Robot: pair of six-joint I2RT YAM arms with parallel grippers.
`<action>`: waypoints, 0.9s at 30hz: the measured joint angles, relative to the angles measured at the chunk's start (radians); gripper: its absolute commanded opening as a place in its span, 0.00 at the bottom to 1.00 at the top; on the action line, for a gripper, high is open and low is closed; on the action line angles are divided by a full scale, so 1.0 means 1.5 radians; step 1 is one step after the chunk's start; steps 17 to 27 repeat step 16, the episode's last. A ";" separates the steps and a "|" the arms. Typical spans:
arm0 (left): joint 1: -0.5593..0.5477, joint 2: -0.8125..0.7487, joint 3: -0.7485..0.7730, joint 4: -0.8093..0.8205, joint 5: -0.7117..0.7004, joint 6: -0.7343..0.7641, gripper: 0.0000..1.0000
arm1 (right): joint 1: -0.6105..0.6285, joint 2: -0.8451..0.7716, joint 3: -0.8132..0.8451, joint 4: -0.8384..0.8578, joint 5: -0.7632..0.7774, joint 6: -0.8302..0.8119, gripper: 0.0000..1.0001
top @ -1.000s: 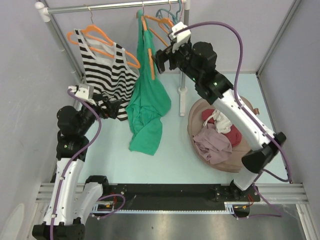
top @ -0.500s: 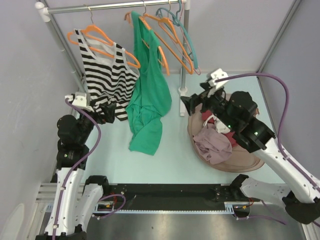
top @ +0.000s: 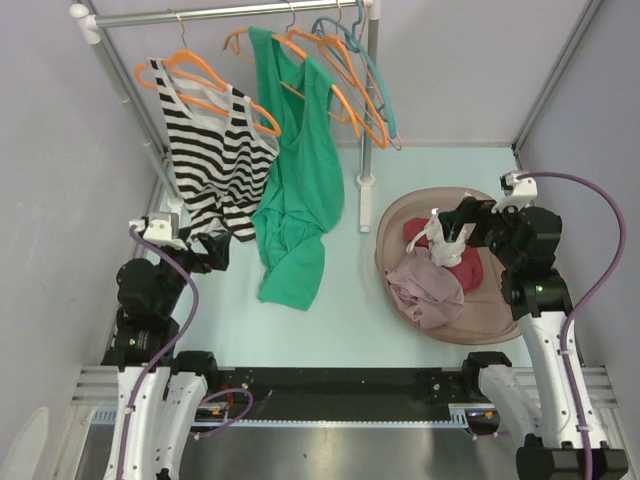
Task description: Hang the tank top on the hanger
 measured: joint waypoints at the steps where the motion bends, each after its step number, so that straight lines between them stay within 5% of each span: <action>1: 0.000 -0.009 -0.001 -0.005 -0.003 0.000 0.99 | -0.020 -0.008 -0.011 -0.001 -0.015 0.007 1.00; 27: 0.000 -0.032 -0.003 -0.015 -0.034 0.000 0.99 | -0.064 -0.032 -0.039 -0.001 -0.099 0.039 1.00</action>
